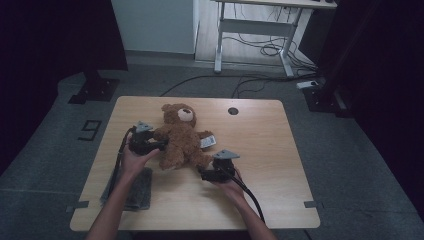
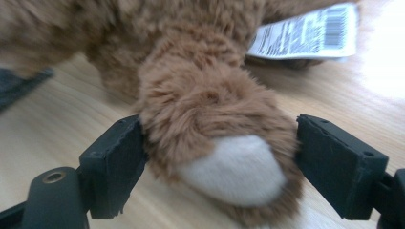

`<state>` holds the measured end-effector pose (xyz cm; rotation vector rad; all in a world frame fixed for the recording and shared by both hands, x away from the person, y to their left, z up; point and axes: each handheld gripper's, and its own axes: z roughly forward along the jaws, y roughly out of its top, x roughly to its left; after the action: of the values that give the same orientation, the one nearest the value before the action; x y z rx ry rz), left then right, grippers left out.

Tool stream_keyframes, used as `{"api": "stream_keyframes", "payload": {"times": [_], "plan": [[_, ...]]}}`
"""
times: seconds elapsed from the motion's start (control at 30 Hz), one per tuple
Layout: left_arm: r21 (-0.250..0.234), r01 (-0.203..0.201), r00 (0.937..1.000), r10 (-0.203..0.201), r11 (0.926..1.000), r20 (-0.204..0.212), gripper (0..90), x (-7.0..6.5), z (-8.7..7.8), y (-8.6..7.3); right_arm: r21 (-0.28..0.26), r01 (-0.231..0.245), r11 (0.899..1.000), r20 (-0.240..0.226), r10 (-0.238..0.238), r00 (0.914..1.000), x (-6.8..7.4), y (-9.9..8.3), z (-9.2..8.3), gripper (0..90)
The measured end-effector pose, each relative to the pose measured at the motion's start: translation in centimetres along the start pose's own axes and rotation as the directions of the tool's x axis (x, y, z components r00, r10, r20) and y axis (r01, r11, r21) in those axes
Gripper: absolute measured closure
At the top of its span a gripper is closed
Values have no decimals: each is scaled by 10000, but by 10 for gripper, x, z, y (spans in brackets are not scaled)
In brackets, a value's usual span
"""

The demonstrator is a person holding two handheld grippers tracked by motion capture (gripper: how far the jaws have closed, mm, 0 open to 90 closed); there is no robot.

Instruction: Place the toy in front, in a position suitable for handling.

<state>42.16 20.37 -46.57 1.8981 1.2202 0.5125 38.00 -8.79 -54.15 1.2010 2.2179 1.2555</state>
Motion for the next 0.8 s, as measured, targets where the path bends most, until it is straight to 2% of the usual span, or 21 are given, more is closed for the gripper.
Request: {"api": "stream_keyframes", "payload": {"times": [0.07, 0.13, 0.27, 0.4, 0.47, 0.5, 0.53, 0.57, 0.73, 0.8], "plan": [[123, 158, 9998, -159, 9998, 114, 533, 3, 2, 1, 40, -101, 9999, -61, 102, 9999, -1, -1, 9, 223], [112, 235, 9990, -239, 9997, 388, 606, 6, 3, 1, -44, -245, 9997, -149, 244, 9996, -3, -1, 13, 306], [-73, 131, 9981, -127, 9999, 610, 724, 7, 1, 1, -34, 123, 9999, -60, -123, 9999, -4, 1, 12, 485], [-544, -25, 9965, 70, 9985, 835, 773, 0, -9, 4, 58, 490, 9988, 306, -491, 9983, -5, 3, 7, 575], [-622, 156, 9924, -78, 9979, 1231, 791, -3, -15, 7, 98, 575, 9983, 527, -579, 9969, -7, 4, 3, 605], [-622, 156, 9924, -78, 9979, 1231, 797, -3, -15, 7, 111, 621, 9980, 623, -627, 9961, -8, 4, 2, 615], [-732, 181, 9874, -63, 9972, 1581, 802, -6, -21, 11, 149, 659, 9977, 687, -668, 9954, -10, 4, 2, 624], [-778, 127, 9854, 7, 9969, 1702, 805, -8, -24, 13, 192, 724, 9972, 804, -737, 9940, -11, 3, 1, 632], [-1105, -103, 9765, 338, 9938, 2128, 813, -18, -37, 21, -240, 712, 9972, 1557, -666, 9856, -21, 7, -6, 661], [-1268, -186, 9719, 477, 9918, 2304, 813, -23, -43, 23, -373, 663, 9971, 1709, -590, 9835, -26, 11, -11, 662]]}}
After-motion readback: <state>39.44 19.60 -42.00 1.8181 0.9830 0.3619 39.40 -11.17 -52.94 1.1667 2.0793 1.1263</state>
